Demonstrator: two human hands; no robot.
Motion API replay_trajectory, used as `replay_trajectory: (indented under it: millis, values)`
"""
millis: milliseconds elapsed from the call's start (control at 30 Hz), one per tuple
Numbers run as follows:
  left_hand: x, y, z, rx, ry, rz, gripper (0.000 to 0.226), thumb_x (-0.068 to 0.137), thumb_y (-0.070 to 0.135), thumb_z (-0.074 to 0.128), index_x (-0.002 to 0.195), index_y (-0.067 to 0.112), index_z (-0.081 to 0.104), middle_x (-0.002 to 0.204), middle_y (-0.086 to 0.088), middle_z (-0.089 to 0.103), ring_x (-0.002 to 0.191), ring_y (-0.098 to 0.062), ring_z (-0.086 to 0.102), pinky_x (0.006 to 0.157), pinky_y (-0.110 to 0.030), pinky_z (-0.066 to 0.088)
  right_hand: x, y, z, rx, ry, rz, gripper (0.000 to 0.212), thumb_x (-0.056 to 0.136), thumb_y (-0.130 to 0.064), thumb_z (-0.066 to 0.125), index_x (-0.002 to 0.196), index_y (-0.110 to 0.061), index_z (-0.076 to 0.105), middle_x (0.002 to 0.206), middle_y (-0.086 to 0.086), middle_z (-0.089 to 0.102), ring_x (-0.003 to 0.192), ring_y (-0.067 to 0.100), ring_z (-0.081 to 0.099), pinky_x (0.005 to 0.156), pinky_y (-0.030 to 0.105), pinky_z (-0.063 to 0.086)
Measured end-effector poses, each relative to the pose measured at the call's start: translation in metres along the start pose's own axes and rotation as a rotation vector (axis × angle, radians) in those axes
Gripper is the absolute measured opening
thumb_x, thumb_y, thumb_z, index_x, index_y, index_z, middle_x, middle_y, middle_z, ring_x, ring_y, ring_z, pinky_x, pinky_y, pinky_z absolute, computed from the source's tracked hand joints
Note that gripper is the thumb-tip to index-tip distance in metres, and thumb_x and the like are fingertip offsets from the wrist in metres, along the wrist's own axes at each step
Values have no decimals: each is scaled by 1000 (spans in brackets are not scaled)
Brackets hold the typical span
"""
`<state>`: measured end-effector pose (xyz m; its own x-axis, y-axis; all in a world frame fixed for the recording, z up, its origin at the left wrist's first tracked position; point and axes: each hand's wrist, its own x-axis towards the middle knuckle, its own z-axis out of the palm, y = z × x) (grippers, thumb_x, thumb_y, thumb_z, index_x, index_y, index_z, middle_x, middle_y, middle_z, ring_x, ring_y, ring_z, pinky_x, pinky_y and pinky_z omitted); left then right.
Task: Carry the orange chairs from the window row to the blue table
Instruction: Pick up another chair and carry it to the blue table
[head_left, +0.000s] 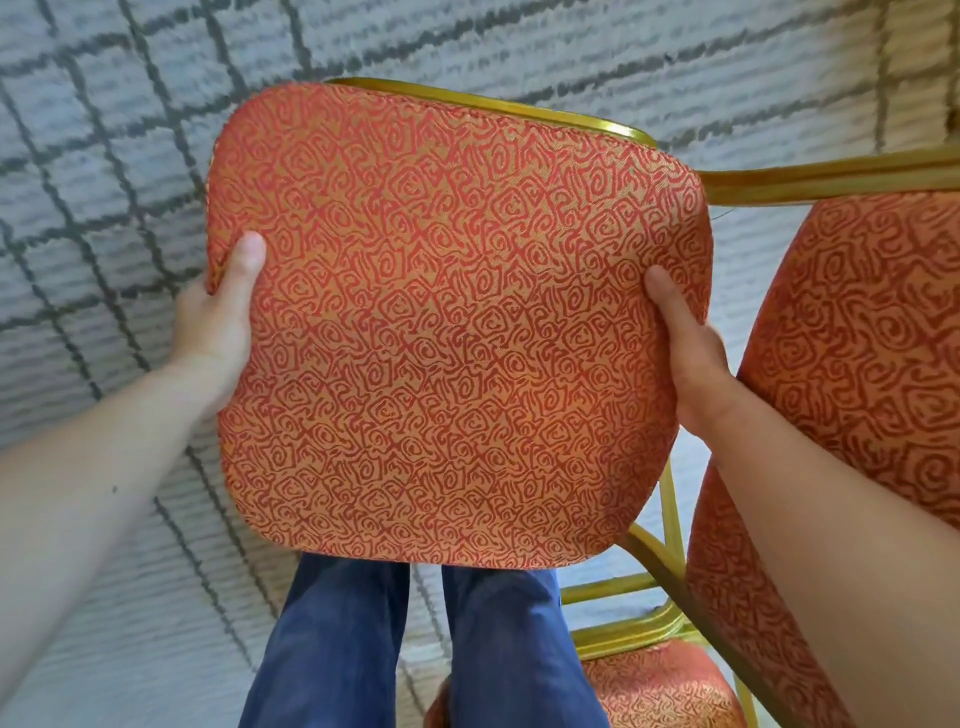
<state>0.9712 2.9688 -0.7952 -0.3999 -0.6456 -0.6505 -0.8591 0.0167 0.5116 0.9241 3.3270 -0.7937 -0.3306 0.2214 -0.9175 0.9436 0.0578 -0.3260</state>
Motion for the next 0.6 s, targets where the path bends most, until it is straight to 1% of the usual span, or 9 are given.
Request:
replay_trajectory:
  millis: [67, 133, 200, 267, 333, 367, 433, 500, 600]
  values:
    - [0, 1, -1, 3, -25, -7, 52, 90, 57, 52, 124, 18, 60, 96, 10, 62, 79, 0, 57, 62, -9, 43, 1, 1, 0, -7, 6, -4, 50, 75, -64, 69, 106, -26, 64, 101, -3, 73, 95, 17, 68, 82, 33, 51]
    - [3, -2, -3, -1, -50, -31, 49, 89, 58, 52, 122, 23, 59, 87, 16, 60, 75, 6, 55, 59, -7, 45, 0, 2, 0, -7, 15, -16, 54, 74, -65, 69, 109, -25, 64, 102, -2, 73, 95, 18, 68, 81, 33, 52]
    - [4, 0, -5, -7, -83, -55, 53, 87, 61, 53, 124, 23, 59, 90, 14, 61, 80, 1, 59, 71, -14, 49, -1, 1, 0, -10, 18, -26, 57, 72, -67, 69, 109, -25, 64, 103, -2, 74, 97, 18, 68, 86, 36, 52]
    - [2, 2, -7, 0, -95, -62, 69, 80, 70, 53, 128, 21, 58, 106, 5, 63, 95, -11, 61, 84, -25, 46, -5, -1, 0, -25, 6, -23, 64, 62, -73, 71, 105, -26, 64, 104, -2, 74, 98, 19, 68, 93, 39, 52]
    - [-3, 6, -9, 57, -84, -55, 80, 76, 77, 50, 130, 19, 57, 118, 3, 56, 107, -14, 54, 86, -25, 40, -13, -3, 0, -47, 3, -13, 76, 46, -79, 74, 101, -27, 66, 104, -2, 75, 100, 20, 69, 97, 42, 52]
    - [-6, 9, -10, 91, -76, -48, 77, 80, 74, 48, 132, 18, 56, 117, 3, 53, 107, -12, 51, 84, -23, 38, -17, -5, -1, -55, -2, -15, 77, 44, -80, 76, 100, -28, 66, 105, -2, 76, 100, 20, 70, 99, 43, 52]
    - [-11, 14, -16, 105, -62, -43, 69, 86, 67, 46, 131, 16, 56, 117, 0, 55, 109, -15, 52, 84, -22, 37, -27, -9, -2, -67, -15, -33, 67, 56, -76, 75, 101, -28, 65, 106, -2, 75, 101, 20, 69, 100, 43, 51]
    - [-18, 18, -30, 75, -72, -55, 69, 84, 68, 49, 128, 15, 59, 116, -4, 59, 112, -21, 56, 86, -25, 40, -42, -15, -3, -69, -15, -43, 58, 66, -71, 73, 102, -27, 64, 107, -2, 74, 101, 20, 68, 100, 42, 51]
    - [-32, 28, -56, 14, -96, -72, 69, 82, 69, 52, 125, 15, 61, 107, -2, 60, 103, -18, 59, 87, -27, 43, -71, -30, -2, -107, -10, -52, 77, 63, -75, 72, 118, -22, 64, 109, 0, 73, 102, 22, 68, 101, 44, 50]
